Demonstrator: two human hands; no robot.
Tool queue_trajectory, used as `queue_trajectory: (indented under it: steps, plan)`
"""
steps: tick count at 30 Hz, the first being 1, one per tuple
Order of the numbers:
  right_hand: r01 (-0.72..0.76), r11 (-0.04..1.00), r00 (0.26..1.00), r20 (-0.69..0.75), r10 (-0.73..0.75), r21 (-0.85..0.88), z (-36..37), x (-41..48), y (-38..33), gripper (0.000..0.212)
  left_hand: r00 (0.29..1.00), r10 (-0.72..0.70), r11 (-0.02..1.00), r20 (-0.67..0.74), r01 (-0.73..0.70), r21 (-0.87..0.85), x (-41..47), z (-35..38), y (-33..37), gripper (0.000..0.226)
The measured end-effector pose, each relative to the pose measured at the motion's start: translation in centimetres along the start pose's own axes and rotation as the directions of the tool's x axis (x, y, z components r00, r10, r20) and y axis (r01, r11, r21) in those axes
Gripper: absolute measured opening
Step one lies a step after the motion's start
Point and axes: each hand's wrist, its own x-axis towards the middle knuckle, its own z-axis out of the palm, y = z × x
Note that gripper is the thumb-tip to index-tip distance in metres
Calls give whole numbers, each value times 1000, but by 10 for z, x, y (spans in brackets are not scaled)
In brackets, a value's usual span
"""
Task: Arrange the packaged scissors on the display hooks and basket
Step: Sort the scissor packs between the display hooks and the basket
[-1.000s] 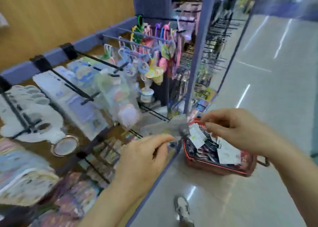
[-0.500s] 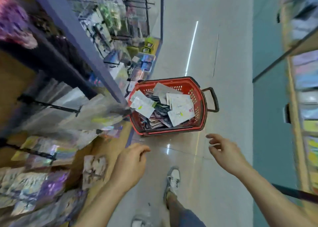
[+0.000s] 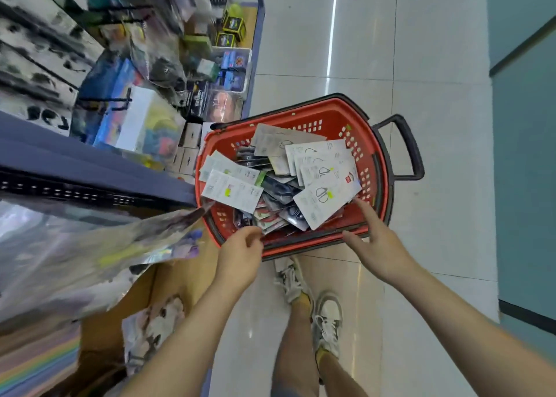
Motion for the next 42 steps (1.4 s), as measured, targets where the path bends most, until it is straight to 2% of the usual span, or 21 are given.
queue_trajectory:
  steps: [3,6,11,14,16,18,19,22,23,25,27,30,34,37,40,42]
  plan:
    - [85,994,996,21,-84,-70,26,46,-2,75,990,-133,978,39,137,-155,61,22,-5,32]
    - [134,964,989,95,-115,-231,57,98,2,84,974,-207,964,91,220,-153,116,46,-19,38]
    - [224,794,970,205,-128,-564,105,164,4,85,940,-336,930,64,342,-135,180,73,-56,46]
    - [250,709,966,219,-137,-660,126,194,8,84,894,-429,828,127,446,-341,208,92,-76,57]
    - [246,654,967,232,-109,-716,135,211,12,88,880,-458,745,128,458,-485,221,100,-82,48]
    - [248,606,965,247,-87,-756,142,221,13,87,858,-502,682,108,470,-560,228,103,-85,38]
    - [248,591,965,247,-85,-768,144,224,13,84,840,-529,644,119,489,-589,228,105,-89,41]
    - [246,602,966,245,-86,-760,142,224,9,71,831,-512,571,217,518,-637,216,106,-84,73]
    - [240,617,967,239,-85,-750,139,224,8,68,832,-497,557,245,523,-645,210,107,-78,77]
    - [244,644,967,232,-105,-725,131,224,5,62,833,-488,490,262,509,-708,197,108,-60,68]
    - [249,699,966,219,-134,-670,122,225,2,58,840,-505,450,197,451,-771,180,103,-38,50]
    - [254,787,965,203,-167,-562,104,224,-4,46,838,-546,571,-3,369,-733,141,69,-17,32]
    - [192,917,981,89,-171,-351,89,207,-21,27,828,-527,684,-193,278,-674,83,1,-10,32]
    - [220,924,974,17,-227,-313,82,186,-41,21,790,-555,698,-261,271,-662,53,-32,-7,41]
    - [248,936,961,-60,-271,-251,67,172,-61,25,800,-503,758,-327,226,-612,32,-50,2,36]
    - [258,952,955,-104,-277,-166,52,166,-73,19,806,-461,799,-372,196,-568,20,-60,7,35]
